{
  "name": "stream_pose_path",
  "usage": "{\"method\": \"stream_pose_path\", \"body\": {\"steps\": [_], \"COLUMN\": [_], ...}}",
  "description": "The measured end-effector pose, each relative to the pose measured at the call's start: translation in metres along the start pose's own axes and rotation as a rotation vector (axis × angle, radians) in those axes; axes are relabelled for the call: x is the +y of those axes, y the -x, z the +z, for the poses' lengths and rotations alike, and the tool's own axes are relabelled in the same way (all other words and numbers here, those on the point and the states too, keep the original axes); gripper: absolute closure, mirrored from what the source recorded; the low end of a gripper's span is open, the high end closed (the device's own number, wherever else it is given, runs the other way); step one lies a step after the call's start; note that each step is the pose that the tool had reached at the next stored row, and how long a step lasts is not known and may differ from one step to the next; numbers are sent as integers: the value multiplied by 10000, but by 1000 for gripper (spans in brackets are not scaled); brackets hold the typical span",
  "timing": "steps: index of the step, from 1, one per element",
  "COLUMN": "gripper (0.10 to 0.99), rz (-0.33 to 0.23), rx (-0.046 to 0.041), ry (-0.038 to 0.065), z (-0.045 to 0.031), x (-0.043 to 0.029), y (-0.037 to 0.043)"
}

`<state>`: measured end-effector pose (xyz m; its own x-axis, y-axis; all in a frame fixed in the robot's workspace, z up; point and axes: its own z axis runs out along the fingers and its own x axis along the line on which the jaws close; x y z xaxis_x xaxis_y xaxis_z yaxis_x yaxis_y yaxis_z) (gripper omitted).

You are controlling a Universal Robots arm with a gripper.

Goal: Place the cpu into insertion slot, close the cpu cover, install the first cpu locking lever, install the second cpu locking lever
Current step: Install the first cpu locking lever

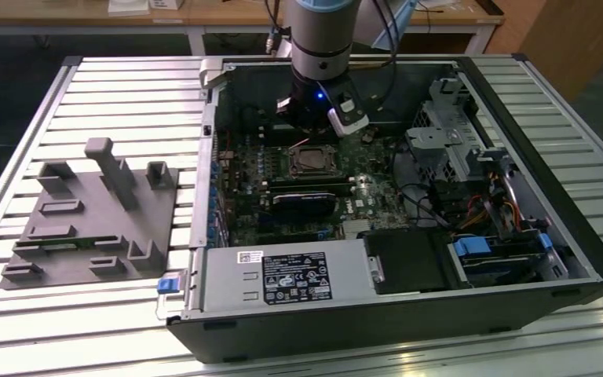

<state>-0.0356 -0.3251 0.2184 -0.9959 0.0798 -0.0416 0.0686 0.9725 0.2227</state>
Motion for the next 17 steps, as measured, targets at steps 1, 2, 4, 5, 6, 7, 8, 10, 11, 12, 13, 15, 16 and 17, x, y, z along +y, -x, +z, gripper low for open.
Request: {"method": "stream_pose_path", "body": {"steps": [1,2,4,5,6,7,8,10,11,12,13,15,16,17], "gripper": [980,980,980,980,980,980,980,980,980,980,980,980,980,980], "rz": [0,1,-4,-10,-17,-27,-40,-66,-74,-79,-83,-103,-118,-137], "rx": [-1,-5,-21,-45,-78,-120,-176,-295,-331,-351,-371,-453,-517,-605], "ry": [1,2,2,5,8,9,15,23,25,28,33,33,36,41], "z": [1,4,9,12,16,20,25,32,34,36,38,43,45,48], "x": [1,5,14,14,13,13,13,13,14,13,13,11,9,8], "y": [-1,-3,-9,-12,-14,-16,-20,-30,-38,-47,-52,-62,-68,-76]}}
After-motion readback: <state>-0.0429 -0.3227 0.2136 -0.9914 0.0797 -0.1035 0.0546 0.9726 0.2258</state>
